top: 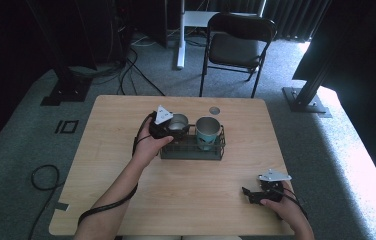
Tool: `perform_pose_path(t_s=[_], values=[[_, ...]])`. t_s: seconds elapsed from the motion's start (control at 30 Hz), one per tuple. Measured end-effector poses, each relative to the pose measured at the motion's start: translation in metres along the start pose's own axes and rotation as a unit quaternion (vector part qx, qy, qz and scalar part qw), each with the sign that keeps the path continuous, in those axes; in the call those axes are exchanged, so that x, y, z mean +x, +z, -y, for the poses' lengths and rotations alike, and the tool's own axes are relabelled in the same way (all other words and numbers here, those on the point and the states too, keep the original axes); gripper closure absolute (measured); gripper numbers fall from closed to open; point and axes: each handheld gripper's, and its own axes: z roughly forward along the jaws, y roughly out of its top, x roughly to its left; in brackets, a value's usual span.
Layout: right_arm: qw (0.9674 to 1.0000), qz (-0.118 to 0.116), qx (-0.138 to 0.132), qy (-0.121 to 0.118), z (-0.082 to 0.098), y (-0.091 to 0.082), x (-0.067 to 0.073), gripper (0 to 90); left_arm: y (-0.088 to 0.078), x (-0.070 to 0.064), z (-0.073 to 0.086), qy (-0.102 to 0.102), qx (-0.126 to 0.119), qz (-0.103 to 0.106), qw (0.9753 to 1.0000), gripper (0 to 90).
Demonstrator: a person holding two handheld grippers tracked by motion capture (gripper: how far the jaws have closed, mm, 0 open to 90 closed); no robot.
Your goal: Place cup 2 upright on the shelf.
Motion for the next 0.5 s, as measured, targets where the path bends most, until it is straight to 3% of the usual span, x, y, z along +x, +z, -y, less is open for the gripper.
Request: perform_pose_path(t_s=[0.5], values=[[1.0,0.0,0.0,0.0,0.0,0.0,0.0,11.7,0.016,-0.009,0.015,-0.002,0.012,0.002,0.9999,14.0]])
